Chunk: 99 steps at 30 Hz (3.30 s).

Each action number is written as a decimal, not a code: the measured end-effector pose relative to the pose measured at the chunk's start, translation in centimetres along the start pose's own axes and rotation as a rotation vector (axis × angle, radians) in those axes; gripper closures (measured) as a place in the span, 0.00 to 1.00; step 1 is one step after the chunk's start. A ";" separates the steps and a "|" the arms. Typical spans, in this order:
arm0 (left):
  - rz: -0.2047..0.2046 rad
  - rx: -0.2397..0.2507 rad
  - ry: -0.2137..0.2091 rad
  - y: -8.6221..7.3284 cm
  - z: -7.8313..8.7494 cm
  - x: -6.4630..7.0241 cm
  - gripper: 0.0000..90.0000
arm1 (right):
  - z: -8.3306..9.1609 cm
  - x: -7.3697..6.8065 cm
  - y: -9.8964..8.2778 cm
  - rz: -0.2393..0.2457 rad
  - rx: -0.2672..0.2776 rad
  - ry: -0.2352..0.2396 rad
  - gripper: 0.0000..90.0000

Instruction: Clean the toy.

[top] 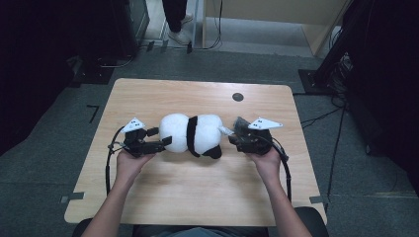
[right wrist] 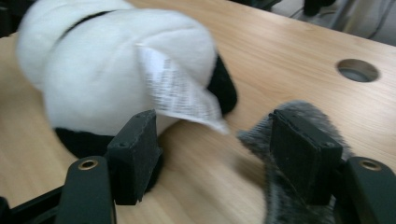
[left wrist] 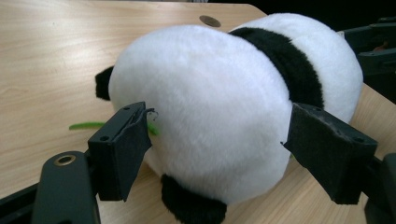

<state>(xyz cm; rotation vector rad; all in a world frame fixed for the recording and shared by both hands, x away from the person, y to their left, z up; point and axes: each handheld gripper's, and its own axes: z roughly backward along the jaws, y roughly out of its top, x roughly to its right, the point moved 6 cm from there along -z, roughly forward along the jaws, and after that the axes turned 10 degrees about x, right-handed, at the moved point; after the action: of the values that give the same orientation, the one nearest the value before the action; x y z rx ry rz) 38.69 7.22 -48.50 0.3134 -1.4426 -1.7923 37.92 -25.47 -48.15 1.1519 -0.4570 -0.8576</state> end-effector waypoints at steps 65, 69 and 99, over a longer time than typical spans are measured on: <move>0.017 -0.004 0.002 -0.1 -1.2 -1.0 0.19 | -0.8 5.6 -1.3 -0.081 -0.080 -0.255 0.85; 0.019 0.009 0.000 -0.1 -1.4 -0.9 0.19 | -0.6 4.7 0.8 -0.059 -0.060 -0.214 0.85; 0.059 -0.104 -0.032 -1.6 -1.8 -0.8 0.53 | -8.2 -3.5 10.7 0.103 -0.121 0.027 0.85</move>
<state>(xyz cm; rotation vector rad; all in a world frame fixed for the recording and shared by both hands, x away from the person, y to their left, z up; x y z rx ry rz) 39.63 6.55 -50.78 0.1870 -1.3610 -1.8244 45.41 -16.18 -40.89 1.0192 -0.4329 -0.7689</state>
